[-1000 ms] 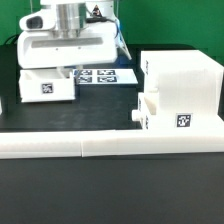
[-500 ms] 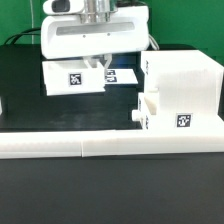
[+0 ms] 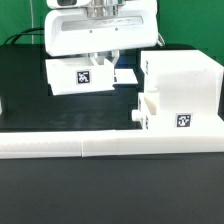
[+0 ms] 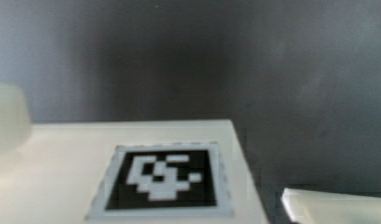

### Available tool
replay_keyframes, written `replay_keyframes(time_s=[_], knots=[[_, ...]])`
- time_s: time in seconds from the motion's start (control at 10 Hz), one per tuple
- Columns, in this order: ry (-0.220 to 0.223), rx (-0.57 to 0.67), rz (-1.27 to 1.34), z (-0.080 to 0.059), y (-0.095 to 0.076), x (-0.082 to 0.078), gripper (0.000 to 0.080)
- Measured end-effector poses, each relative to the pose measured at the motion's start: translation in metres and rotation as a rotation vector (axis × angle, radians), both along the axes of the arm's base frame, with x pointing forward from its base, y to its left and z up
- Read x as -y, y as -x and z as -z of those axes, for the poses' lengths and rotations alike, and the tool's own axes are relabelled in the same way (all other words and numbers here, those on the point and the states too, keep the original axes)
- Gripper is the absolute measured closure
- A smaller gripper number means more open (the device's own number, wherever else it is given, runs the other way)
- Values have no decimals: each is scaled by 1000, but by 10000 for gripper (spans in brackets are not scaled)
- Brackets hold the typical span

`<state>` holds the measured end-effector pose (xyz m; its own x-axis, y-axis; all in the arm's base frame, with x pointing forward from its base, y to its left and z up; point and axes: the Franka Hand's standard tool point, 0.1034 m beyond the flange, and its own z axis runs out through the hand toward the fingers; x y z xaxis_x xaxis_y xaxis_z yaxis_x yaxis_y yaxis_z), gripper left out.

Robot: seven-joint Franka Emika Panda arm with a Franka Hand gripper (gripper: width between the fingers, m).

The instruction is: Assemble drawer

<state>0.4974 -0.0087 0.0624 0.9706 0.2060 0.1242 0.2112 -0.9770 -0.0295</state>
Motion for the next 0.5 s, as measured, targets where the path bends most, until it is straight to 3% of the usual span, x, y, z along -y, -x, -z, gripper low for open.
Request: replay_keyframes(time_s=[0.2,0.5], knots=[[32,6,-268,10,5,12,757],[62,0,-519,5,-16,12,757]])
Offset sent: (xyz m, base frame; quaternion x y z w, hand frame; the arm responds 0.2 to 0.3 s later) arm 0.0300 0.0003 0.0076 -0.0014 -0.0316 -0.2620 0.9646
